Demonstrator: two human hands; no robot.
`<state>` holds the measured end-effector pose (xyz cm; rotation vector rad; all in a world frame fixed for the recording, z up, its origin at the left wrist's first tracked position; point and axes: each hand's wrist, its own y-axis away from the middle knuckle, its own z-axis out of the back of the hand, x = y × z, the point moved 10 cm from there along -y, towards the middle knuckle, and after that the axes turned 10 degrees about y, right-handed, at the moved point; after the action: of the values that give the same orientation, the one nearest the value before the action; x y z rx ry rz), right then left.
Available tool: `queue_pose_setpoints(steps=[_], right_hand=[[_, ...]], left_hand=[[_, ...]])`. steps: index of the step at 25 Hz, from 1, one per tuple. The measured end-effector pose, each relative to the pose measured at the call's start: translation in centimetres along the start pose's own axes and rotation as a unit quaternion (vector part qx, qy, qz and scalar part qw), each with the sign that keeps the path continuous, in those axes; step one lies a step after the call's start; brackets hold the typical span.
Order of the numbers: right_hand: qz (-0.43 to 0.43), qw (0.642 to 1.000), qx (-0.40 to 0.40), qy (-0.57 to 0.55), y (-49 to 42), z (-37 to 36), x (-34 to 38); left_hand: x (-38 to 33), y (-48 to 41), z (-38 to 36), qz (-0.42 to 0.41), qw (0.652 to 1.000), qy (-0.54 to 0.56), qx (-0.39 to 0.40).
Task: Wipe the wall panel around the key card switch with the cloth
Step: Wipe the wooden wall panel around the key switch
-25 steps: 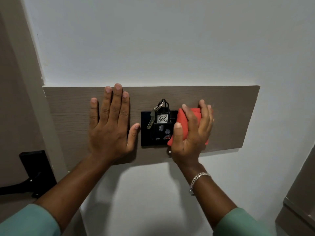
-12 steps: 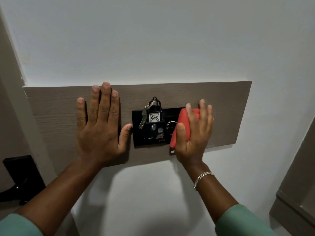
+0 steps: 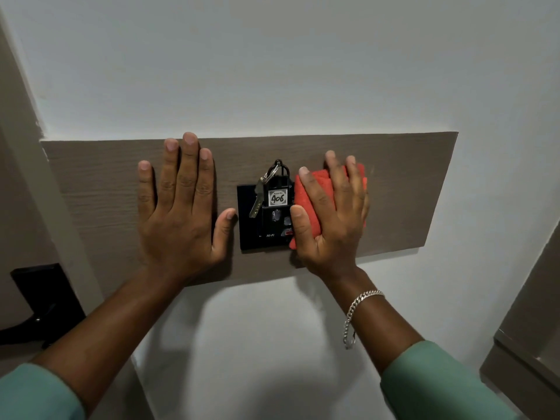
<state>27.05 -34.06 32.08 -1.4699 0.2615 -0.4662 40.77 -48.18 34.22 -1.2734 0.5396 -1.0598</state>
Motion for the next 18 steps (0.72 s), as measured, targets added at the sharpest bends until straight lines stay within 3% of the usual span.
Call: queue_pose_setpoints(steps=[2, 4, 7, 9, 12, 14, 16, 18], right_hand=[[-0.02, 1.0, -0.003, -0.011, 0.8, 0.4, -1.1], [-0.162, 0.986, -0.029, -0.029, 2.6, 0.3, -2.8], [-0.354, 0.931, -0.068, -0.062, 5.9, -0.9, -1.8], [-0.367, 0.926, -0.067, -0.062, 7.0, -1.3, -0.7], [-0.27, 0.962, -0.035, -0.026, 7.5, -1.5, -0.8], [-0.255, 0.966, -0.042, -0.013, 7.4, -1.1, -2.1], [-0.295, 0.953, -0.055, -0.025, 7.2, -0.6, -3.1], [-0.386, 0.911, -0.115, -0.085, 7.1, 0.5, -4.6]], left_hand=[[0.1, 0.0, 0.0, 0.001, 1.0, -0.002, -0.004], [0.1, 0.1, 0.0, 0.003, 1.0, -0.003, -0.007], [0.1, 0.0, 0.0, 0.001, 1.0, -0.003, -0.007], [0.2, 0.0, -0.1, 0.001, 1.0, 0.0, -0.005], [0.2, 0.1, 0.0, -0.002, 1.0, -0.006, -0.009], [0.2, 0.1, 0.1, -0.004, 1.0, -0.008, -0.012], [0.2, 0.0, 0.2, -0.006, 1.0, -0.007, -0.012], [0.1, 0.0, 0.2, -0.007, 1.0, -0.004, -0.009]])
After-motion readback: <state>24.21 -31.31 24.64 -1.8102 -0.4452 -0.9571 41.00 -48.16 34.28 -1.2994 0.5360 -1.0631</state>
